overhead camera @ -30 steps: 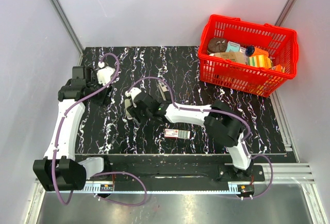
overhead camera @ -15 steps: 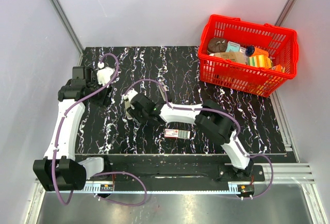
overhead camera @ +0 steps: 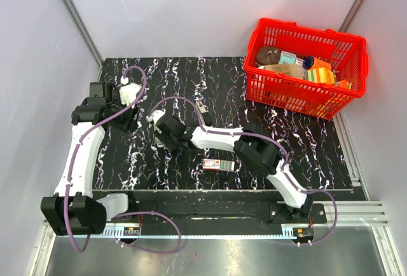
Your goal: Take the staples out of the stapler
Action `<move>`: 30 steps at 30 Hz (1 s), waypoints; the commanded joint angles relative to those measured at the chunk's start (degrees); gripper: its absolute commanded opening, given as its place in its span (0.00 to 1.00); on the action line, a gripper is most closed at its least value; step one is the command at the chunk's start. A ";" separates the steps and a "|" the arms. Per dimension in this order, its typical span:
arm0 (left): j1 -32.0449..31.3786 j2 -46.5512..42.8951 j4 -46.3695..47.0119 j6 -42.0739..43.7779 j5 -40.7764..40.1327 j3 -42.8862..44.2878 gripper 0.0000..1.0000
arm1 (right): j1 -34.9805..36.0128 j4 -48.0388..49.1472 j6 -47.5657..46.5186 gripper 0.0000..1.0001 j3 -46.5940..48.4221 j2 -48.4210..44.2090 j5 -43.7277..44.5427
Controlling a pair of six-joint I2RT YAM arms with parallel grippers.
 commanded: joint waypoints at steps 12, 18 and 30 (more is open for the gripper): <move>0.24 -0.14 0.29 0.14 1.23 3.16 0.48 | -0.15 -0.34 -3.55 0.21 1.52 0.50 6.08; 0.24 1.88 -0.86 0.23 2.90 4.38 0.48 | -1.29 3.09 -5.57 0.19 -3.23 -2.13 10.13; 0.24 4.08 -0.77 -0.92 3.17 5.71 0.48 | -1.73 13.20 -15.67 0.10 -9.47 -5.12 22.96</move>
